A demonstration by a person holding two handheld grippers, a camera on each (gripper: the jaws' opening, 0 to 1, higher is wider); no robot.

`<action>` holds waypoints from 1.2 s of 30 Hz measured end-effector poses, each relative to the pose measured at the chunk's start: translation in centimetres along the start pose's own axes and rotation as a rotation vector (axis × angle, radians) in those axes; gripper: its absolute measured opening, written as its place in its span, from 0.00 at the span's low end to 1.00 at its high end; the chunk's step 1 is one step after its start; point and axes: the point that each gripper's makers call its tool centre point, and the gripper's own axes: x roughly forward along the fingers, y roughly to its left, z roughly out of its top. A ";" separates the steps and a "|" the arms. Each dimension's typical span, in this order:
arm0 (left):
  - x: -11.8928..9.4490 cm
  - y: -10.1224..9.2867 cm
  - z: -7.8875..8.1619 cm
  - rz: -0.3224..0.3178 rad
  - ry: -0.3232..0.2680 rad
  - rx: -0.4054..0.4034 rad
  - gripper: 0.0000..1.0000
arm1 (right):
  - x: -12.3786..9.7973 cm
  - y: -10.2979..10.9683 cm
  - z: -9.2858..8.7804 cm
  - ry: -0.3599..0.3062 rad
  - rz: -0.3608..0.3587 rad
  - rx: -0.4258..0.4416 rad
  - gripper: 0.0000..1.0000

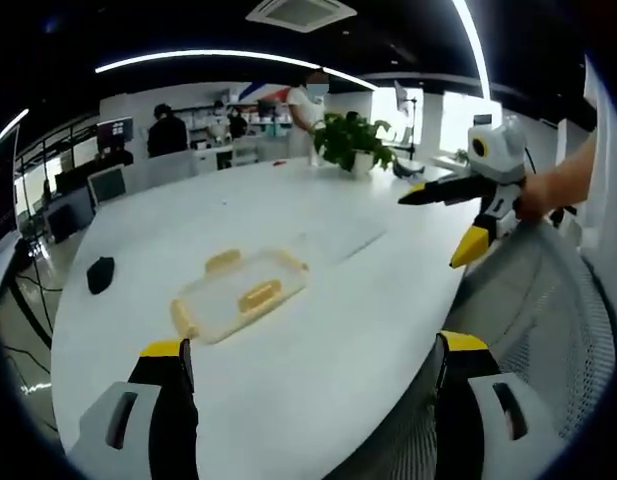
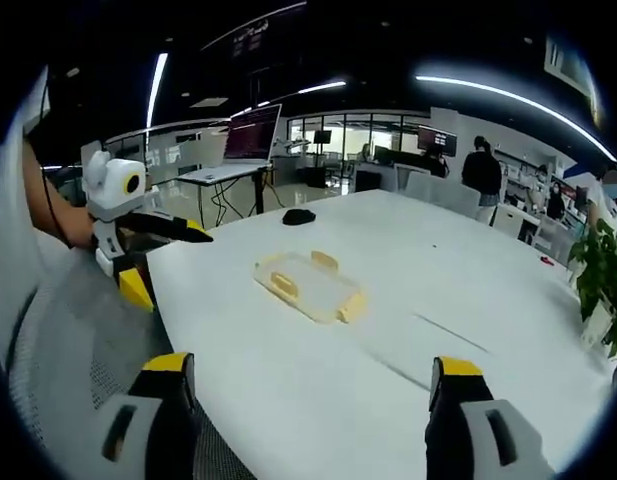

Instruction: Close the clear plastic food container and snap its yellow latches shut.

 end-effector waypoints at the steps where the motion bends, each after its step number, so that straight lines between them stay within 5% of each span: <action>1: 0.0 -0.1 -0.1 -0.002 0.005 0.007 0.99 | 0.0 0.0 -0.1 0.002 0.003 0.001 0.98; 36: -0.2 0.8 -0.5 0.034 0.017 0.018 0.97 | 0.4 0.9 -0.8 0.041 0.037 -0.019 0.95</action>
